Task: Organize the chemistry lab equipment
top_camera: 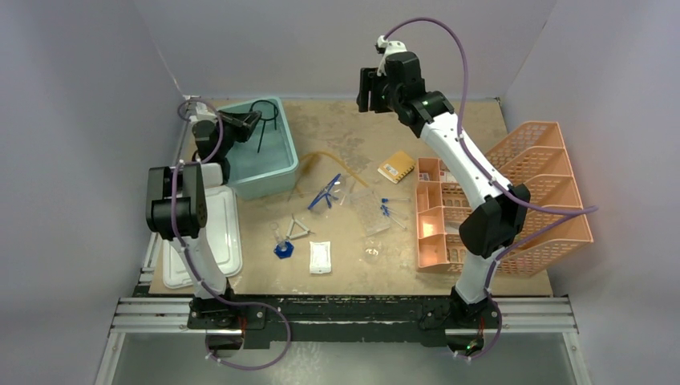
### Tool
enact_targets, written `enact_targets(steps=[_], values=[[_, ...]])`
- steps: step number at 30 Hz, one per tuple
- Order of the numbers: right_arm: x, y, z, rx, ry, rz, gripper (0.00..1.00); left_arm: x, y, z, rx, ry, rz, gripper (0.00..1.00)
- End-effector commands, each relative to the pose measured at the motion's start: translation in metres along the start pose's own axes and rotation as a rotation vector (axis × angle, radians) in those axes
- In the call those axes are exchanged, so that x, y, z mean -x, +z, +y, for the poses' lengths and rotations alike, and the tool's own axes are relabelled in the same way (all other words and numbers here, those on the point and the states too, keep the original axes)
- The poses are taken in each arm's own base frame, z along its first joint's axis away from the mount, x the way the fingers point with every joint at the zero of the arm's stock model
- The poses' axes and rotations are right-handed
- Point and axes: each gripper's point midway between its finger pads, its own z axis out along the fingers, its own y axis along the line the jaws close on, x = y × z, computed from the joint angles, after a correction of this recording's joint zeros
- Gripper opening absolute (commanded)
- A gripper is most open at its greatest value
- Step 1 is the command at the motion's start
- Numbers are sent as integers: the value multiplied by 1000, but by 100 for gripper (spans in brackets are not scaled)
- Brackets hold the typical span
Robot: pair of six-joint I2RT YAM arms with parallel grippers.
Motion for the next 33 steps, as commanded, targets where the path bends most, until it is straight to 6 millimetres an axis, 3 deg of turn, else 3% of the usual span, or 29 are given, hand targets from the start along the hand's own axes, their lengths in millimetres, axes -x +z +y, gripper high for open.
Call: enact_targets(steps=[1,5,10,18,25,33], values=[[22,-15,-4,-16,-6,-61,66,20,-3,-34,-133,-8,-119,0],[24,-17,-5,-25,-8,-63,66,14,-6,-12,-22,-6,-140,3],[25,-18,-5,-21,-6,-65,66,12,-7,7,71,-22,-147,24],[26,-23,-4,-14,-1,-71,66,23,-13,20,272,20,-173,40],[26,-28,-3,-7,1,-79,66,35,-41,44,561,84,-197,47],[26,-35,-2,5,4,-88,66,50,-78,43,790,195,-210,54]])
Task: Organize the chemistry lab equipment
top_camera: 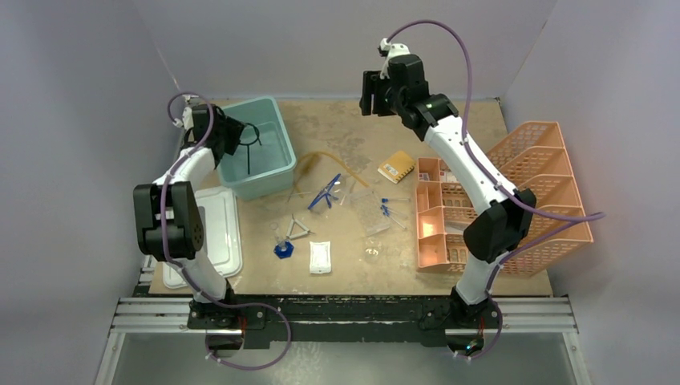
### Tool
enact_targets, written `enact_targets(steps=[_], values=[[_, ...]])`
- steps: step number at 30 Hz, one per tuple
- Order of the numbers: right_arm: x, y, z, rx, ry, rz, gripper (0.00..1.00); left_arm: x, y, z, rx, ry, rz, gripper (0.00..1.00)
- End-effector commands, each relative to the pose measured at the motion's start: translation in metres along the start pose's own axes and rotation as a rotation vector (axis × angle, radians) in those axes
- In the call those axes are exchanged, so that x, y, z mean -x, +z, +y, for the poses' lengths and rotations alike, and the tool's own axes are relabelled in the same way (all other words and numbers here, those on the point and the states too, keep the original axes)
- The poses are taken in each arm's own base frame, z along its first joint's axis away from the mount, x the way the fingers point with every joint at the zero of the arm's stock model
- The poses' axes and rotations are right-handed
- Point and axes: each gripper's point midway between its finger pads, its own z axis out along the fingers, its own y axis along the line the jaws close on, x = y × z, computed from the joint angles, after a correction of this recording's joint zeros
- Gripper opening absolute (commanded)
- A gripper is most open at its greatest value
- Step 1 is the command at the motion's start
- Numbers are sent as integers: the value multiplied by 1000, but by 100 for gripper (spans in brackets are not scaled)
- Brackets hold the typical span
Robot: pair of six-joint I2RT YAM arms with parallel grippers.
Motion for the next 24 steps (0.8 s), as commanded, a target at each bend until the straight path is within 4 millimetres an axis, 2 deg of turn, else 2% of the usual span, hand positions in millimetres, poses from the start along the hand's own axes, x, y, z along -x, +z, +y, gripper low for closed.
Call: enact_targets(steps=[1,6,13,15,17,19,24], values=[[32,-25,2,22,10,-102,66,25,-28,16,170,112,-65,55],[33,-29,6,40,12,-105,66,30,-44,23,238,182,-60,59],[29,-33,4,41,14,-104,66,39,-81,11,224,308,-55,60],[26,-33,4,39,14,-101,66,38,-91,-1,183,351,-38,59],[23,-32,3,37,12,-94,65,28,-97,-13,136,403,-11,55],[20,-32,2,35,14,-89,65,13,-99,-17,130,466,17,49],[18,-31,0,21,19,-89,64,-30,-84,8,211,533,185,42]])
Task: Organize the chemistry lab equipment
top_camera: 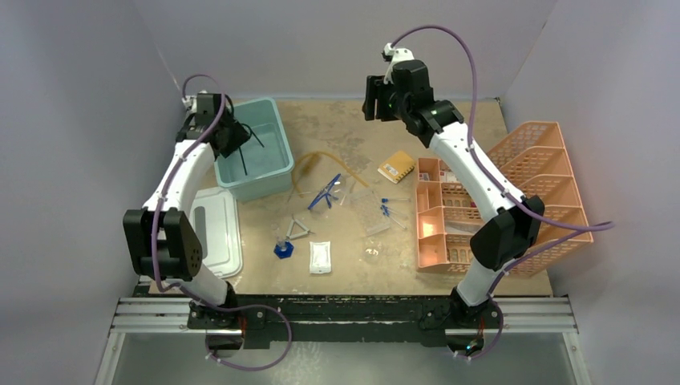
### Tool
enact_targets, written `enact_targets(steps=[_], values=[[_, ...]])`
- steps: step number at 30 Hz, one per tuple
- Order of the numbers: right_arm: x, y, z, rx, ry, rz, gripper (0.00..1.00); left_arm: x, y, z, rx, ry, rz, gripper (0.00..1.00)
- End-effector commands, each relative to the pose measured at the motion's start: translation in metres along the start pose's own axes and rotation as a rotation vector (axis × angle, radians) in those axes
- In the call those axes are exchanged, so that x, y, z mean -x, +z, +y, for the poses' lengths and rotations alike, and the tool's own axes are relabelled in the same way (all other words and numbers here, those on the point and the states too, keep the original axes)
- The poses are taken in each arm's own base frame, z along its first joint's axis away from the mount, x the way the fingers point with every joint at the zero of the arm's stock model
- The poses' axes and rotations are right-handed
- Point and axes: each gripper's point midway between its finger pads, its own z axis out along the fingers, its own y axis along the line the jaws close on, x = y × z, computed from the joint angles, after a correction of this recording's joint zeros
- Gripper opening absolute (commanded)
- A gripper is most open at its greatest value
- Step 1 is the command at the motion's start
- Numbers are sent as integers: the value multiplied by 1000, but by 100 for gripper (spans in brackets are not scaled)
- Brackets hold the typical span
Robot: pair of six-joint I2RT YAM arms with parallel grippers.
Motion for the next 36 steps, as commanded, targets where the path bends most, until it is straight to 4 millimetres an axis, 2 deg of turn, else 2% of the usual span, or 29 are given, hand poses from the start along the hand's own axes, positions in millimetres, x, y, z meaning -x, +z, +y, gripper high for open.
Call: enact_targets(steps=[1,5,8,12,15,21,25,29,32,36], values=[[22,-15,1,11,15,-76,64,-31,9,-1,31,112,133,42],[18,-16,0,8,15,-66,64,-32,21,0,57,127,113,42],[15,-16,-1,8,20,-61,64,-21,35,-2,70,120,64,42],[8,-18,-1,10,22,-41,63,5,50,-1,138,106,-12,41],[5,-21,-2,5,21,-29,63,13,63,-5,145,109,-33,40],[2,-30,-5,-8,27,-24,63,17,81,10,224,135,-37,38],[2,-34,-7,-14,27,-21,63,19,76,13,232,149,-44,38],[5,-34,-4,13,-8,-41,64,12,60,0,139,164,-5,40],[0,-38,16,137,-48,-35,65,8,37,-17,21,159,13,44],[-12,-48,58,336,-115,-33,68,13,-2,-33,-94,154,-7,48]])
